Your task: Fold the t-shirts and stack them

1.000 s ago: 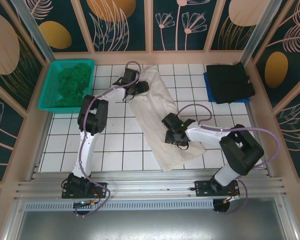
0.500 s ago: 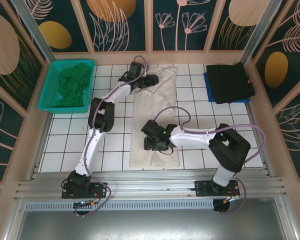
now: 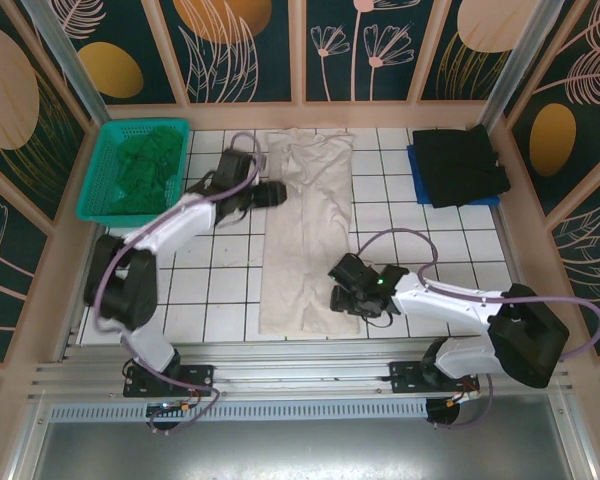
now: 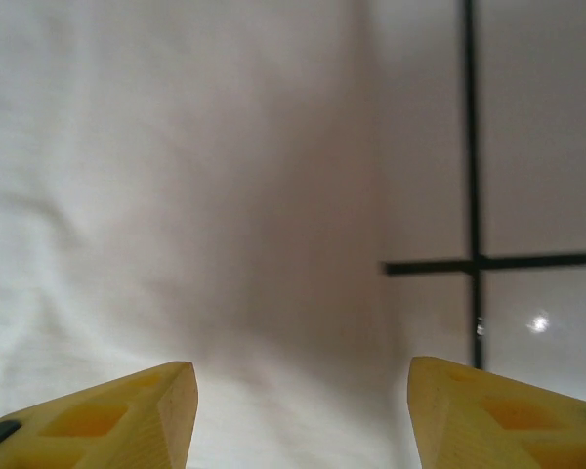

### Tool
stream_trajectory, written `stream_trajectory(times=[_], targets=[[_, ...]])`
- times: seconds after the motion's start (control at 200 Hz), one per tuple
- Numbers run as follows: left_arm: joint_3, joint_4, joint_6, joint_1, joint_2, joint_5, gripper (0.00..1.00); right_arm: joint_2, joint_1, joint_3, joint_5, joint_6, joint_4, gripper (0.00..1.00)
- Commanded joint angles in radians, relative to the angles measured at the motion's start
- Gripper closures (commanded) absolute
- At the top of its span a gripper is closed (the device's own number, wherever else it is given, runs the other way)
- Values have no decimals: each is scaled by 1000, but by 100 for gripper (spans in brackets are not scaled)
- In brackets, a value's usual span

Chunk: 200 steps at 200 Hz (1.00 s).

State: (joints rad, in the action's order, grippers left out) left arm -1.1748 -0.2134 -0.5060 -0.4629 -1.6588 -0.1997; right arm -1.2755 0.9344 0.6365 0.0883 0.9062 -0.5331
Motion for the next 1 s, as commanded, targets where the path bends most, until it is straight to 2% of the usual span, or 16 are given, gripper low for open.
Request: stream_trajectory(times=[0.0, 0.12, 0.24, 0.32, 0.515, 0.636, 0.746, 0.806, 0.996], targets=[[292, -69, -102, -85, 150, 143, 41, 48, -5, -46, -21, 42, -39, 41], [486, -113, -228, -198, 295, 186, 42, 60, -7, -70, -52, 21, -43, 41], [568, -126, -317, -295, 350, 184, 45, 39, -9, -63, -59, -9, -57, 46], [578, -125, -341, -342, 334, 181, 45, 26, -9, -57, -65, -24, -53, 49], [529, -131, -341, -449, 247, 170, 44, 1, -8, -51, -68, -36, -34, 50], [550, -171, -348, -480, 229, 179, 46, -5, -6, -60, -68, -29, -39, 50], [586, -182, -348, -481, 248, 184, 56, 2, -6, -77, -69, -20, -37, 51], [589, -183, -346, -482, 256, 191, 67, 3, -6, -85, -69, -15, -34, 56], [587, -163, -339, -481, 264, 198, 90, 2, -6, -90, -63, -9, -46, 71]])
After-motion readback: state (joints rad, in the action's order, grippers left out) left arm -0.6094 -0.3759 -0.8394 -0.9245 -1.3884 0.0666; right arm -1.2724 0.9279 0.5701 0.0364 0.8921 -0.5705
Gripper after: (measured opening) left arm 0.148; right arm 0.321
